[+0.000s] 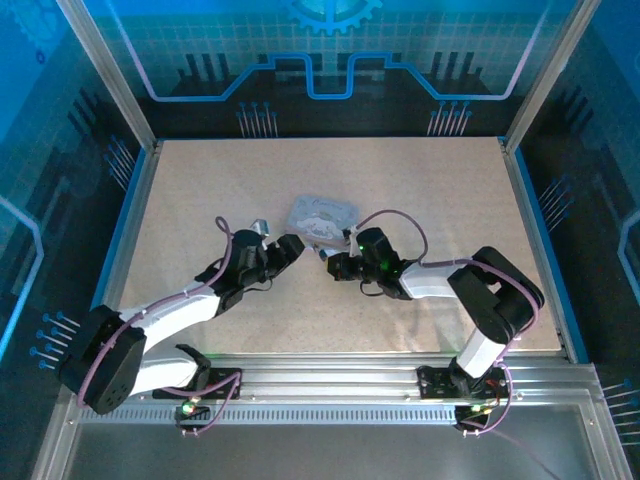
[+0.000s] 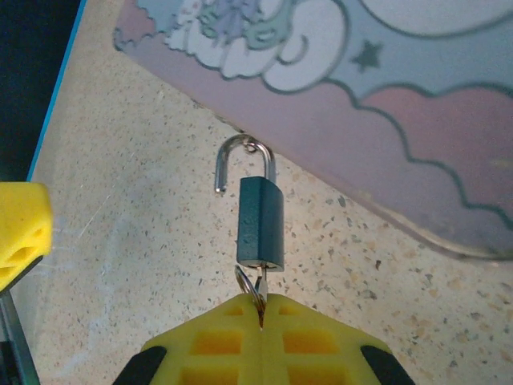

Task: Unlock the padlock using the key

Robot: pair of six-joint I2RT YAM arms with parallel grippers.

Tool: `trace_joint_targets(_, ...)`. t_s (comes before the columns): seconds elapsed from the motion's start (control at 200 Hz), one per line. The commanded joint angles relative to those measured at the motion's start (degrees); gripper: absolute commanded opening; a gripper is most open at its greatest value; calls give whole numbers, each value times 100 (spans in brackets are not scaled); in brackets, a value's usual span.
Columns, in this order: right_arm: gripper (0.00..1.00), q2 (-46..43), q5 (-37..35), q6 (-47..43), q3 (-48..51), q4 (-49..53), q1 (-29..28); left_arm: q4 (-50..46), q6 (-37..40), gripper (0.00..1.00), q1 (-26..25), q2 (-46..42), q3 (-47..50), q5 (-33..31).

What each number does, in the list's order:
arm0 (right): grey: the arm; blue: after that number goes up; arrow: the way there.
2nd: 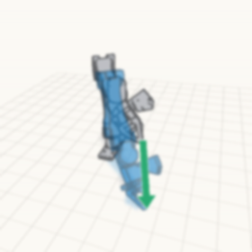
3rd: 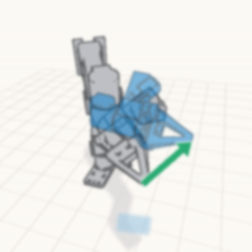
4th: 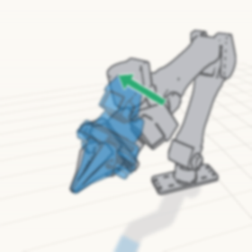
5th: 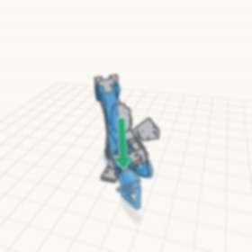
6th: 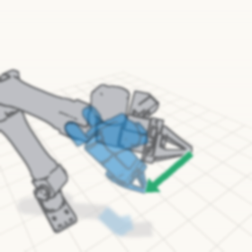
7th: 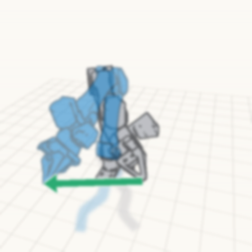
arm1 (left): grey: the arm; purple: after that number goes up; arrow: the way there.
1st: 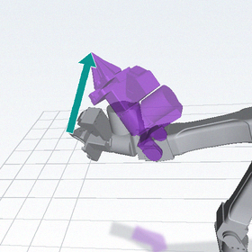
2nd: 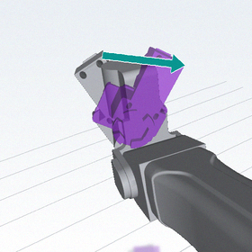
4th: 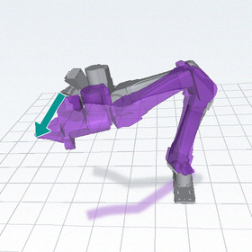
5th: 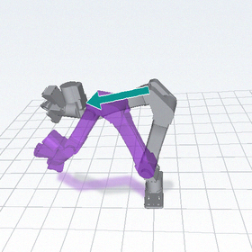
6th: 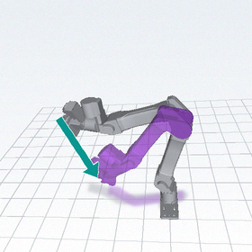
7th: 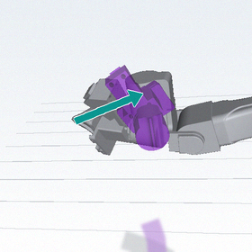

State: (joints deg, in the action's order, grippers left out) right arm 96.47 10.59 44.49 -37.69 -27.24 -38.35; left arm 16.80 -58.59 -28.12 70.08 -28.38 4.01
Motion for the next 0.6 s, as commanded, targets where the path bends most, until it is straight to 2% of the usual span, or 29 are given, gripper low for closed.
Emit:
trace_joint_targets(0.0,0,207,59,574,207,-316,100,-563,429,71,176,-144,-228,-68)
trace_joint_targets(0.45,4,483,162,952,333,-734,213,-879,866,77,721,-28,-324,461)
trace_joint_targets(0.595,12,366,24,834,340,-509,210,-1091,1169,78,903,90,-500,672)
